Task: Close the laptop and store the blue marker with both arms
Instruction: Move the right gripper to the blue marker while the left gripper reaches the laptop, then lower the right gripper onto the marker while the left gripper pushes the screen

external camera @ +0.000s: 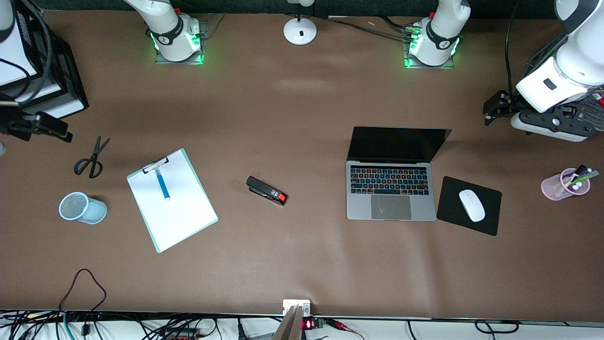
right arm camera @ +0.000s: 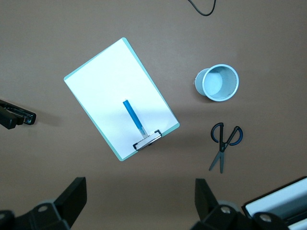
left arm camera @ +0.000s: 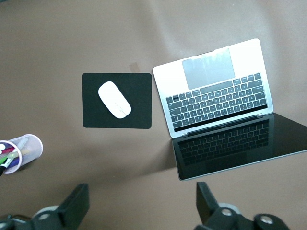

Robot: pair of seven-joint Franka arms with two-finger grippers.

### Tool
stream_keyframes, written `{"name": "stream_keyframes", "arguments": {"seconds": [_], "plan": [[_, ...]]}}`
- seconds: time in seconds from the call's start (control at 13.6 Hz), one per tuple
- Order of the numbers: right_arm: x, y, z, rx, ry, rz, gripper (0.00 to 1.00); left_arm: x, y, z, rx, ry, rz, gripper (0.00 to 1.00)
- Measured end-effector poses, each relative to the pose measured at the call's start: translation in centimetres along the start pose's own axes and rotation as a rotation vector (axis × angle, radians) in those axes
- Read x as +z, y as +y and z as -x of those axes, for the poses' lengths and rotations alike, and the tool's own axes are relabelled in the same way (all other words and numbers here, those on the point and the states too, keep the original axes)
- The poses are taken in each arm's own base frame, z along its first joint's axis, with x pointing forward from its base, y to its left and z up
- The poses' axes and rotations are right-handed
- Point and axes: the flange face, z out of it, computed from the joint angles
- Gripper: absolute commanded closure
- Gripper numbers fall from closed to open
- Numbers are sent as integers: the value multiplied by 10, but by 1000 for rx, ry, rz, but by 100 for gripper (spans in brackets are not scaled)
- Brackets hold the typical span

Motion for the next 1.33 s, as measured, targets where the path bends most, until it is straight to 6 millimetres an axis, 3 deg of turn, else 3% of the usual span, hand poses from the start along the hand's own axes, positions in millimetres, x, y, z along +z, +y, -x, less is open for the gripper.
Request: {"name": "stream_keyframes", "arguments": {"seconds": [0.07,0.15,0.44,0.74,0.89,1.03,1.33], "plan": [[9,-1,-4,-1,-14,1,0,2,0,1,-2,-14,2,94],[20,-2,-9,-2,-29,2,0,5,1,4,-5,-40,6,98],[56,-10,-24,-12,-76,5,0,7,-2,10,-43,-97,14,100],[106,-53,-48,-74,-77,17,0,11,-1,17,-96,-153,19,100],[129,-72,-53,-103,-101,23,0,14,9,21,-151,-201,41,100],[152,-90,-60,-127,-104,30,0,18,50,20,-201,-236,42,100],[207,-98,-73,-142,-137,43,0,58,169,23,-180,-254,-16,100]]}}
